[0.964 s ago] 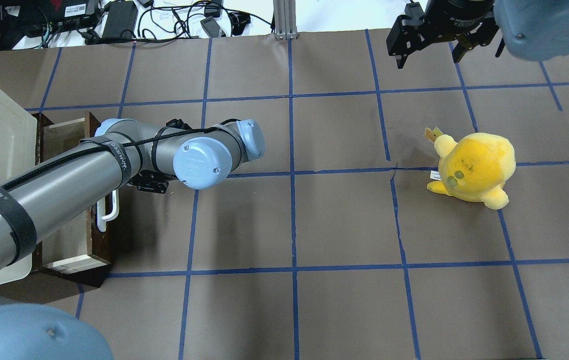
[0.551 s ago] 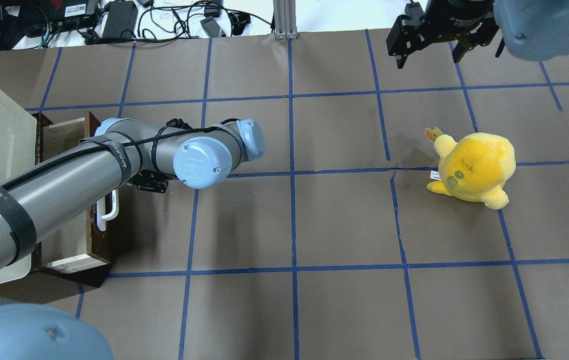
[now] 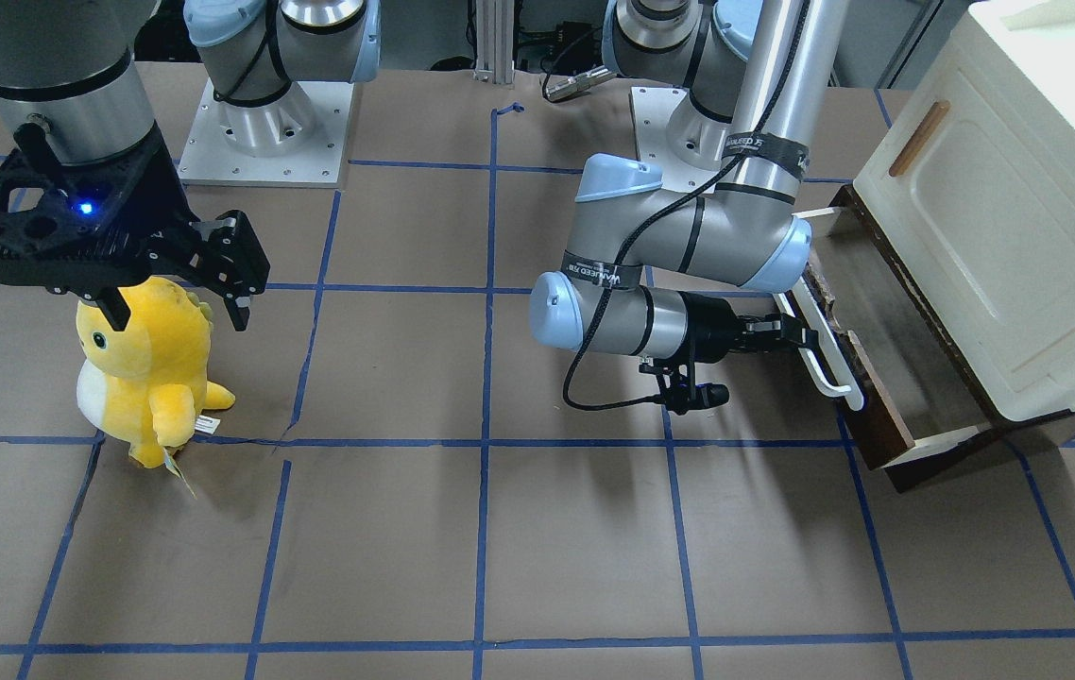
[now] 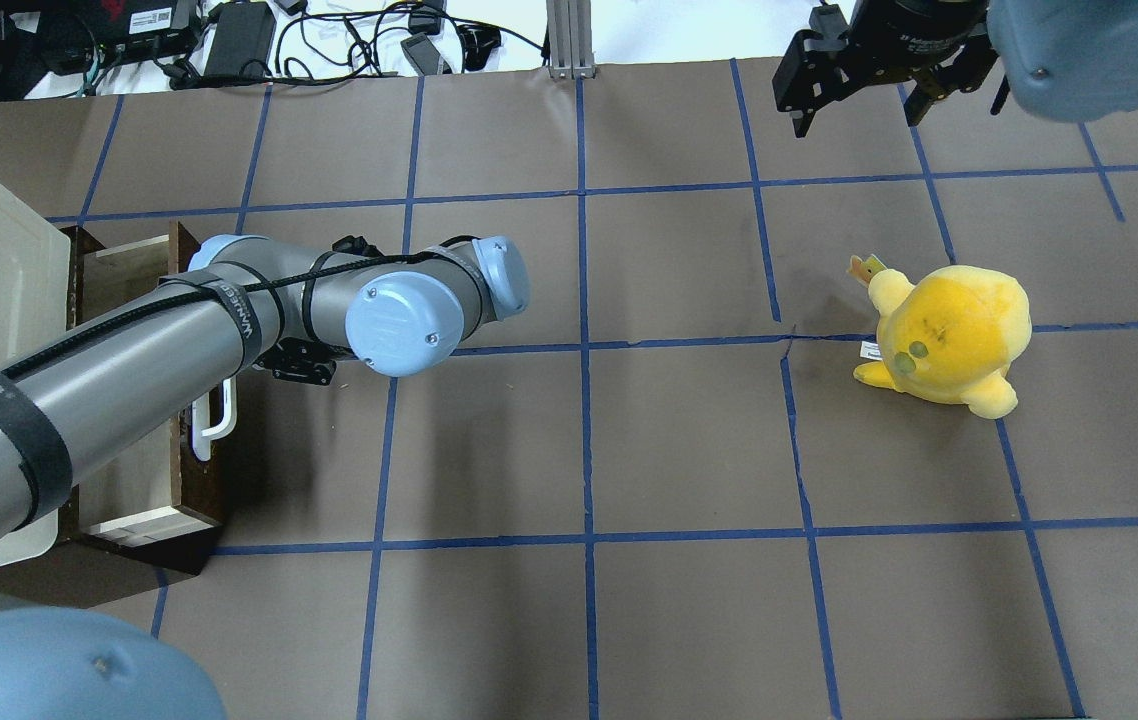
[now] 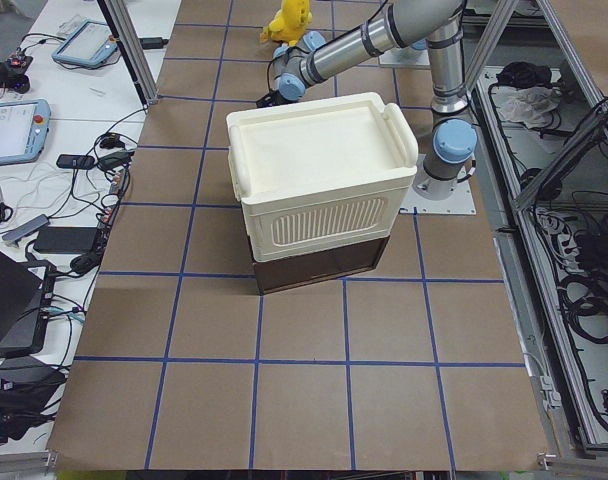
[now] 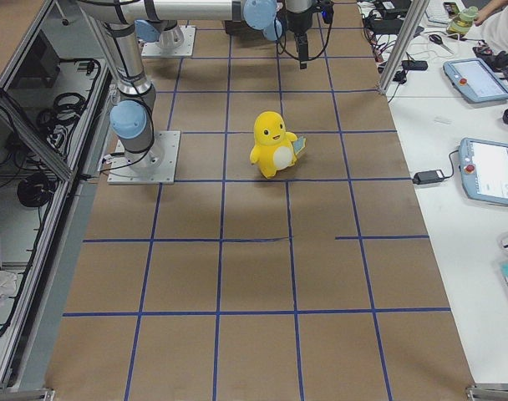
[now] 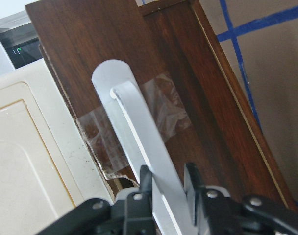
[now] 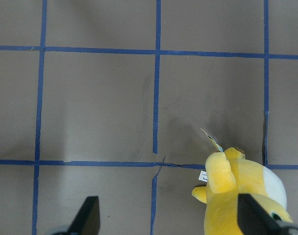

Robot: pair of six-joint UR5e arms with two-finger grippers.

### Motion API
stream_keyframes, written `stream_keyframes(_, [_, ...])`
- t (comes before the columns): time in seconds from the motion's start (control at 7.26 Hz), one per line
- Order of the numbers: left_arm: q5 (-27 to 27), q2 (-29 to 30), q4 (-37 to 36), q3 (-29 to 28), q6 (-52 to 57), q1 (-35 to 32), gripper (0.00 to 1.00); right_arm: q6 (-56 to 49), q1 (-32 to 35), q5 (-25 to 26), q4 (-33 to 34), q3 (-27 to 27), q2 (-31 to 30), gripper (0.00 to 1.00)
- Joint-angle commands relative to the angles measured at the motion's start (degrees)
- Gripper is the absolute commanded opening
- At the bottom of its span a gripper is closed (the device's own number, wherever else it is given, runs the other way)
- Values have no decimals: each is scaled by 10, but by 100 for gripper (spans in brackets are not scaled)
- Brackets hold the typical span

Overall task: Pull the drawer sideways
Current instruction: 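Keep pulling the drawer outward with the left gripper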

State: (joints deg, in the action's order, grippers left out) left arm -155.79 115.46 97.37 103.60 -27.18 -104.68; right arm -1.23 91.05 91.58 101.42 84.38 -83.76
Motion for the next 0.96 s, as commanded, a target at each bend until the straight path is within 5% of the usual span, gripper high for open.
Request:
stream_keyframes(0.0, [0,3,-1,0,-1,0,18,0,0,0,0,0,0,100])
stream_keyframes(0.83, [0,3,-1,0,-1,-9,9,0,0,0,0,0,0,100])
